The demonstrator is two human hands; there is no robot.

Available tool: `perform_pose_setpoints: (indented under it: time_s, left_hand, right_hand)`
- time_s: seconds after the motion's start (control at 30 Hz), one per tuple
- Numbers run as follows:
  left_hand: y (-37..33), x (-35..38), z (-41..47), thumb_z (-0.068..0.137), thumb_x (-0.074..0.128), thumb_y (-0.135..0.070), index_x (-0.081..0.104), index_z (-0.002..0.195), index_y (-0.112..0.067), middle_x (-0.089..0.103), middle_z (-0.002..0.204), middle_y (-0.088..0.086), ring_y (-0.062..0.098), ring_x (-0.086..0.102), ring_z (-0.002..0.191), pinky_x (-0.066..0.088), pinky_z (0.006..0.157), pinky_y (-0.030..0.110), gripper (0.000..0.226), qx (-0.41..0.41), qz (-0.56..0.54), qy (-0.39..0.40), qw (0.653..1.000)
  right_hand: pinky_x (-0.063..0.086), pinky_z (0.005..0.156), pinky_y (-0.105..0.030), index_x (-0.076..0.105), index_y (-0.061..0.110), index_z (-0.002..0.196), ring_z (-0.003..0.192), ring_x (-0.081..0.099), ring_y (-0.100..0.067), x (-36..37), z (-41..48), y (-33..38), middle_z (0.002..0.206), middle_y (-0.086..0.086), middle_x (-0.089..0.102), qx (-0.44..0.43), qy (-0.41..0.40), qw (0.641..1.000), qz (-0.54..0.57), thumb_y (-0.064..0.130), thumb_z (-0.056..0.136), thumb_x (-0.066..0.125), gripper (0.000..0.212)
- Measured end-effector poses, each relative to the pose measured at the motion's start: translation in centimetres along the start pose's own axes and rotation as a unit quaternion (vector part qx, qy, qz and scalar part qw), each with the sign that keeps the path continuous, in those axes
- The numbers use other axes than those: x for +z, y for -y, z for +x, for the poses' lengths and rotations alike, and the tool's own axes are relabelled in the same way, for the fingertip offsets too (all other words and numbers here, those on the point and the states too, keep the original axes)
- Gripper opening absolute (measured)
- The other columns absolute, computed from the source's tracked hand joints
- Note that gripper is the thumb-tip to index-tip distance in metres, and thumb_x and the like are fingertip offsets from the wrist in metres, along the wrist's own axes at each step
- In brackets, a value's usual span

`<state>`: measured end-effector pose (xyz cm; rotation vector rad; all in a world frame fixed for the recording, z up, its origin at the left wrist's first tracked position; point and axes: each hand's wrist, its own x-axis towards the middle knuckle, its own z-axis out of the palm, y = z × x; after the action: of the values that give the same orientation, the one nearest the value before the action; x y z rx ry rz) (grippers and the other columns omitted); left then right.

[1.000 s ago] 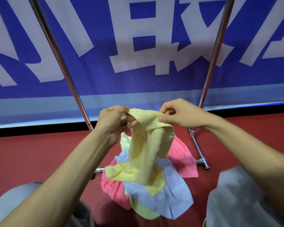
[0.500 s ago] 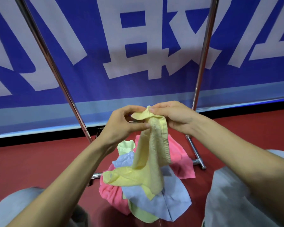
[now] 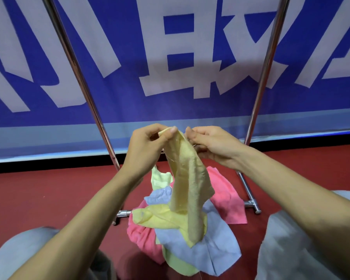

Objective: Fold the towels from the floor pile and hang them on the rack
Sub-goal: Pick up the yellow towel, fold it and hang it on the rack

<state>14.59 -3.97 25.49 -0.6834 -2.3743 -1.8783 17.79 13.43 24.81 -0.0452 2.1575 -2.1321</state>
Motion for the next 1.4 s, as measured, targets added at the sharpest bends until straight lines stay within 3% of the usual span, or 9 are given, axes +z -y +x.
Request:
perform_pose_setpoints:
  time_s: [0.1,0.23,0.47,0.6,0.83,1.03,1.2,1.27,1.4]
  left_hand:
    - [-0.3,0.0,0.0,0.087,0.067,-0.030,0.071,0.077,-0.005,0.070,0.081,0.020,0.027,0.064,0.072,0.053,0.069,0.043,0.027,-0.025,-0.047,-0.030,0.998]
    - [-1.4,-0.2,0.1,0.087,0.067,-0.030,0.060,0.063,-0.008,0.056,0.065,0.008,0.018,0.053,0.063,0.044,0.059,0.028,0.033,-0.076,-0.114,-0.065,0.988]
    - [-1.5,-2.4,0.9,0.090,0.061,-0.035,0.061,0.077,-0.011,0.056,0.059,-0.004,0.008,0.050,0.052,0.040,0.058,0.024,0.027,-0.157,-0.203,-0.070,0.964]
    - [-1.6,-3.5,1.4,0.096,0.054,-0.029,0.062,0.074,-0.012,0.057,0.050,-0.009,0.003,0.051,0.043,0.045,0.053,0.020,0.029,-0.150,-0.253,-0.092,0.951]
    - [-0.3,-6.0,3.0,0.096,0.054,-0.015,0.063,0.091,-0.003,0.067,0.087,0.006,0.016,0.067,0.083,0.056,0.083,0.029,0.016,-0.188,-0.421,-0.212,0.862]
    - [1.0,-6.7,3.5,0.094,0.059,-0.016,0.061,0.089,-0.006,0.067,0.089,0.005,0.013,0.067,0.079,0.057,0.065,0.022,0.012,-0.233,-0.428,-0.268,0.831]
    - [0.9,-6.4,3.4,0.091,0.063,-0.017,0.063,0.083,-0.008,0.066,0.080,0.003,0.009,0.065,0.067,0.058,0.062,0.020,0.012,-0.229,-0.386,-0.293,0.844]
    - [0.7,-6.1,3.3,0.091,0.063,-0.015,0.064,0.085,-0.008,0.069,0.073,0.001,0.009,0.066,0.064,0.058,0.064,0.021,0.009,-0.216,-0.375,-0.284,0.856]
    - [0.6,-5.2,3.0,0.091,0.062,-0.015,0.065,0.096,-0.005,0.071,0.075,0.002,0.011,0.067,0.069,0.058,0.077,0.025,0.011,-0.198,-0.343,-0.241,0.886]
  right_hand:
    - [0.049,0.064,-0.022,0.063,0.014,0.093,0.066,0.060,-0.008,0.6,0.2,-0.1,0.076,-0.001,0.064,-0.036,0.007,0.996,-0.076,0.033,0.074,0.073,0.029]
    - [0.049,0.079,-0.028,0.063,0.010,0.092,0.080,0.061,-0.009,0.8,0.7,-1.0,0.084,0.001,0.066,-0.089,-0.041,0.983,-0.157,0.019,0.076,0.078,0.024]
    - [0.046,0.064,-0.022,0.067,0.000,0.086,0.065,0.055,-0.011,-0.5,1.0,-1.9,0.073,-0.008,0.064,-0.088,-0.035,0.978,-0.187,0.009,0.084,0.070,0.010]
    - [0.043,0.054,-0.025,0.063,0.014,0.071,0.055,0.051,-0.008,-1.3,1.8,-3.0,0.060,0.004,0.058,-0.064,-0.016,0.946,-0.319,0.017,0.081,0.073,0.016]
    - [0.037,0.062,-0.029,0.064,0.021,0.071,0.060,0.043,-0.007,-2.2,2.8,-4.4,0.064,0.007,0.055,-0.038,-0.007,0.875,-0.483,0.025,0.080,0.073,0.013]
    - [0.054,0.060,-0.023,0.068,0.015,0.070,0.053,0.062,-0.007,-2.9,2.5,-5.5,0.058,0.003,0.066,0.046,-0.009,0.890,-0.454,0.003,0.078,0.071,0.015]
    - [0.048,0.060,-0.013,0.061,0.020,0.068,0.054,0.056,0.001,-2.9,2.1,-5.7,0.062,0.007,0.060,0.105,0.017,0.879,-0.464,0.009,0.085,0.064,0.020]
    - [0.053,0.065,-0.027,0.059,0.012,0.071,0.059,0.055,-0.009,-2.6,1.9,-5.3,0.061,0.001,0.055,0.131,0.015,0.921,-0.366,0.005,0.090,0.057,0.019]
    - [0.050,0.057,-0.026,0.060,0.005,0.079,0.055,0.051,-0.012,-1.7,1.1,-2.9,0.064,-0.010,0.053,0.105,-0.030,0.985,-0.131,0.002,0.092,0.056,0.014]
